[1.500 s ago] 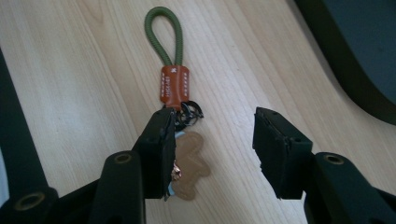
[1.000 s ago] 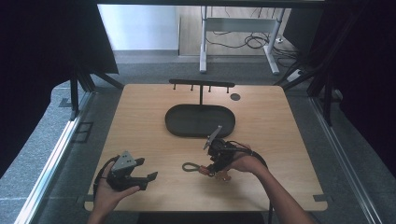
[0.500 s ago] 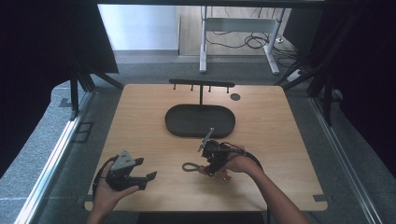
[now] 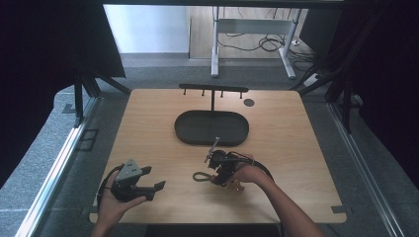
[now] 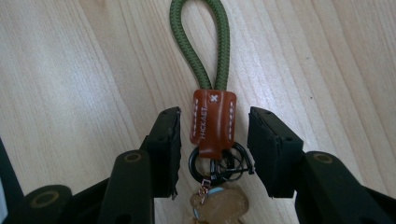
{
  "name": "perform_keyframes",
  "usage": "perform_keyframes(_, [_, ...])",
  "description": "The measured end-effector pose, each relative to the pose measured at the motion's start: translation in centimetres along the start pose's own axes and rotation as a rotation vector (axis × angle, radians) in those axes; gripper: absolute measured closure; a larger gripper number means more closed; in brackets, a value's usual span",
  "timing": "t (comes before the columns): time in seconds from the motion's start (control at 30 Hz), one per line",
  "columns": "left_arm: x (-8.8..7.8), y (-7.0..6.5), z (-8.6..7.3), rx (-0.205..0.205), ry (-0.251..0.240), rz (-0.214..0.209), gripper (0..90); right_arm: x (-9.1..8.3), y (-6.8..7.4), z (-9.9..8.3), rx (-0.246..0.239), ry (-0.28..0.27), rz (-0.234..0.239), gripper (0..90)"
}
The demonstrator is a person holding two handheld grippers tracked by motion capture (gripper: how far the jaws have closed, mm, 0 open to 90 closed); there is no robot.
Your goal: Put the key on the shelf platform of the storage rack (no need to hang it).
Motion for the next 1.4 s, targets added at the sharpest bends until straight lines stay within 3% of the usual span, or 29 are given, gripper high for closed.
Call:
perform_keyframes(0.57, [-0.5, 0.4, -0.1, -0.011, -0.013, 0.005, 26.6, 1.4, 0.2, 0.9, -0.020, 0.069, -0.025, 55.4])
perform_keyframes(0.83, [-0.6, 0.4, -0.2, -0.014, -0.016, 0.008, 26.6, 1.5, 0.1, 1.0, -0.022, 0.071, -0.044, 64.6])
perform_keyframes(1.0, [-0.6, 0.5, -0.2, -0.017, -0.015, 0.010, 26.6, 1.4, -0.1, 0.9, -0.013, 0.072, -0.040, 65.9])
perform_keyframes(1.17, [-0.5, 0.5, -0.2, -0.015, -0.012, 0.011, 26.6, 0.1, -0.2, 0.2, -0.018, 0.036, -0.021, 66.3])
perform_keyframes(1.4, [-0.6, 0.3, -0.1, -0.011, -0.013, 0.011, 26.6, -3.0, -0.1, -0.9, -0.014, -0.009, -0.043, 66.4])
Point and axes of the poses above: each handheld gripper's, and its own axes: x roughly forward along the jaws, z roughly out of its top, y roughly to its left, the point moved 2 cm from there along x, roughly forward along the jaws, and after that the axes turned 14 degrees about y, right-handed, at the moved point
